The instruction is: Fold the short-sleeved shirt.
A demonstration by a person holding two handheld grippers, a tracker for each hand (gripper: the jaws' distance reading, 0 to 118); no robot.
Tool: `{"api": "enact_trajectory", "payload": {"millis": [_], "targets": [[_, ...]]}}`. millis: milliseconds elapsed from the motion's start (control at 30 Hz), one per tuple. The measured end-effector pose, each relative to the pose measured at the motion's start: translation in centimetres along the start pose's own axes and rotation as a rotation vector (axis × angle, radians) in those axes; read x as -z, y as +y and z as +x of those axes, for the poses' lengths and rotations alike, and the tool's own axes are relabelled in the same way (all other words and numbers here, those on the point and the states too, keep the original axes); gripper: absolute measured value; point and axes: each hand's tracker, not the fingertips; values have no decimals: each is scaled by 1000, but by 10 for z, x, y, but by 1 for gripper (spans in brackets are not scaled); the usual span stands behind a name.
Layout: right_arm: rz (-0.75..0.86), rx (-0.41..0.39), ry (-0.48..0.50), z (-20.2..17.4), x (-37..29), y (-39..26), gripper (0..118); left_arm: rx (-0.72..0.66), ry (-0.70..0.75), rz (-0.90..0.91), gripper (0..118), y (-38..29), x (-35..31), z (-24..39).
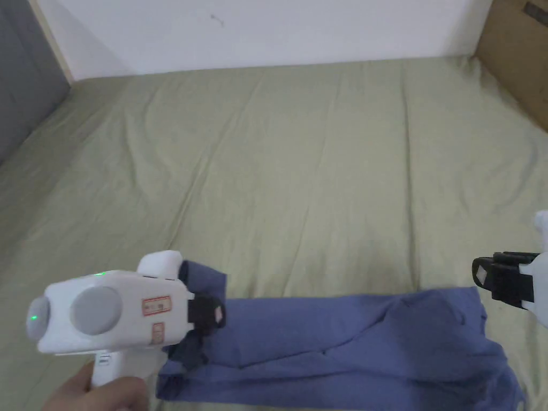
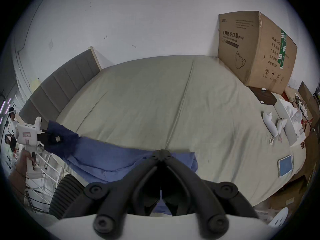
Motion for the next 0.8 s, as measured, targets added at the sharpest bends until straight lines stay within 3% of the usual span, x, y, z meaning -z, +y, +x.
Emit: {"api": "enact_trajectory", "payload": {"millis": [67,100,133,167,200,233,333,500,533,600,633,800], "targets": [[6,13,5,3,-2,-2,0,-3,-103,-54,8,2,35,31],[5,19,7,5,-2,-4,0,-13,-144,-84,15,3,53,42],[4,24,8,7,-3,-5,0,-29,-182,-132,31,2,69,52],[-1,30,8,8,-3,-7,0,-12,-204,-161,69,2,86,61],[-4,33,8,9,-3,-9,0,-4,-207,-186,97,1,98,72],[-6,36,8,11,-2,-11,0,-8,-224,-186,113,0,106,76],[-5,48,10,14,-3,-13,0,-35,-229,-179,116,3,103,79],[3,63,14,19,-1,-12,0,91,-95,-47,108,4,47,70],[5,65,15,20,-1,-11,0,115,-24,-33,95,2,41,69],[13,67,16,22,-1,-11,0,138,29,-37,31,0,36,60],[15,67,16,22,-1,-10,0,138,7,-62,5,-1,41,57],[15,75,14,26,-4,-12,0,80,-93,-164,3,-11,96,59]]}}
